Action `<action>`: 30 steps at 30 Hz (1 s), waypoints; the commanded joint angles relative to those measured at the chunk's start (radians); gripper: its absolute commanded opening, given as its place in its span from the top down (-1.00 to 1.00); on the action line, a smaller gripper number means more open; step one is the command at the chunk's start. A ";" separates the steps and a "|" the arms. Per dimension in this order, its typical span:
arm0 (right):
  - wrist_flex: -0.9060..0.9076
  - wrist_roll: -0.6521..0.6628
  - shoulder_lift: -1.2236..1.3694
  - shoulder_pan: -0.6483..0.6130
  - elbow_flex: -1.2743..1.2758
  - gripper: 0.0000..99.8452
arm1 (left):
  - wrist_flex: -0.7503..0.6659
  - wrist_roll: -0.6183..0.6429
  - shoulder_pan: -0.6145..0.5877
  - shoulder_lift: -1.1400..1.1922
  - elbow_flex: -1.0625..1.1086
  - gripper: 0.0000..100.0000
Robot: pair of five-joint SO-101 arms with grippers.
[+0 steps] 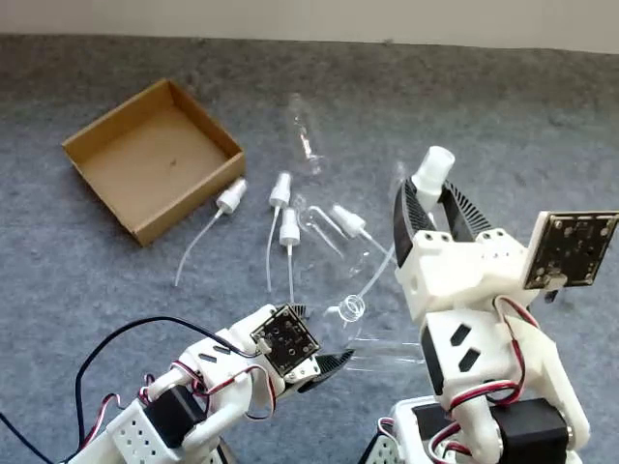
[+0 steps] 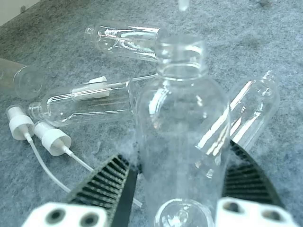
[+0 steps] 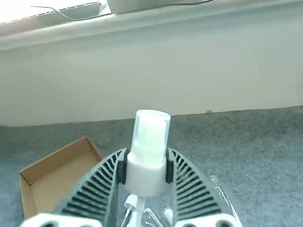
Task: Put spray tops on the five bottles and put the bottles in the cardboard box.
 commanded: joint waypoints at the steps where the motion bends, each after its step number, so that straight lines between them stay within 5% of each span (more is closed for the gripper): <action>1: -0.050 -0.008 -0.001 -0.008 0.004 0.99 | 0.005 0.002 0.008 -0.002 0.022 0.70; 21: -0.051 -0.005 -0.005 -0.005 0.088 0.99 | 0.005 0.003 -0.044 -0.005 0.022 0.70; 30: -0.053 0.129 -0.005 -0.007 0.079 0.99 | 0.005 0.003 -0.039 -0.005 0.022 0.70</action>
